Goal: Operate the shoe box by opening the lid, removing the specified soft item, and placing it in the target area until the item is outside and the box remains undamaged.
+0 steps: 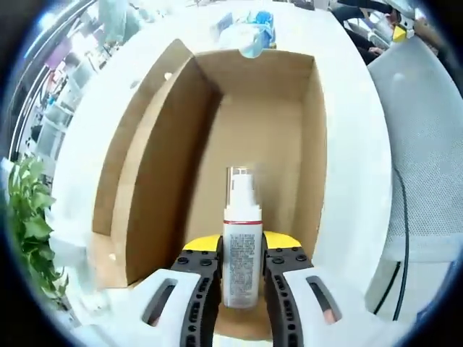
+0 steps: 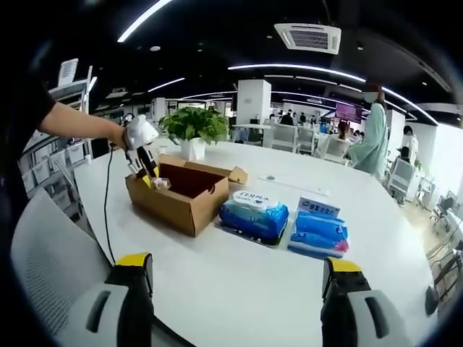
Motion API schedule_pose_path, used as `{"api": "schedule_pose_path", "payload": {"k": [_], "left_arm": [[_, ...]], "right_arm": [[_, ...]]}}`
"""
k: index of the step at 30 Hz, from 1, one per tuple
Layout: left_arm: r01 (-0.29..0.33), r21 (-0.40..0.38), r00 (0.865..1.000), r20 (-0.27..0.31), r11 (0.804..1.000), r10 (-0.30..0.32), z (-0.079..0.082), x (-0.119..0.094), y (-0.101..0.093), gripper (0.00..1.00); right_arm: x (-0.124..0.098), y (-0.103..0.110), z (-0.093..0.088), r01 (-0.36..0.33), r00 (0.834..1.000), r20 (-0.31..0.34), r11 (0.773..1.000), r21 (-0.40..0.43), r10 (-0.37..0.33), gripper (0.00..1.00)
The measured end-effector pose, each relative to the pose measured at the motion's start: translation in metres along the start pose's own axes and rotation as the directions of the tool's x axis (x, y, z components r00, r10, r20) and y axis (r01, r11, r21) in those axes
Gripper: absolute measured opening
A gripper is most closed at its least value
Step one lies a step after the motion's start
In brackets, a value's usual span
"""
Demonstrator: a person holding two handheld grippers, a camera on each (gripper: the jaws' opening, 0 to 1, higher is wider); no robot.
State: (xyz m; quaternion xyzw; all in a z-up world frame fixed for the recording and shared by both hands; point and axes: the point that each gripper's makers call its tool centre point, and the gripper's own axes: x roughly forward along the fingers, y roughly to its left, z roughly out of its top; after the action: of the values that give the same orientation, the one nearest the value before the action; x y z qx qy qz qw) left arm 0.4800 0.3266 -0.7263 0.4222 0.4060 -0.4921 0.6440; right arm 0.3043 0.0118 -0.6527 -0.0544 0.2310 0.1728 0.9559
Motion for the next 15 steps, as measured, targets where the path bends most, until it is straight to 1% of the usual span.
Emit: {"api": "schedule_pose_path", "payload": {"k": [9,12,15], "left_arm": [[0.002,0.050,0.999,0.043,0.999,-0.005,0.019,-0.020,-0.012,0.19],[0.024,0.063,0.998,0.053,0.998,-0.027,0.025,-0.025,-0.018,0.19],[0.028,0.075,0.998,0.056,0.997,-0.032,0.028,-0.028,-0.022,0.19]], "right_arm": [[0.001,0.012,0.012,-0.048,0.999,0.017,0.998,-0.037,0.049,0.97],[0.002,0.015,0.015,-0.058,0.998,0.021,0.997,-0.053,0.060,0.96],[0.003,0.021,0.018,-0.081,0.996,0.021,0.994,-0.078,0.082,0.94]]}}
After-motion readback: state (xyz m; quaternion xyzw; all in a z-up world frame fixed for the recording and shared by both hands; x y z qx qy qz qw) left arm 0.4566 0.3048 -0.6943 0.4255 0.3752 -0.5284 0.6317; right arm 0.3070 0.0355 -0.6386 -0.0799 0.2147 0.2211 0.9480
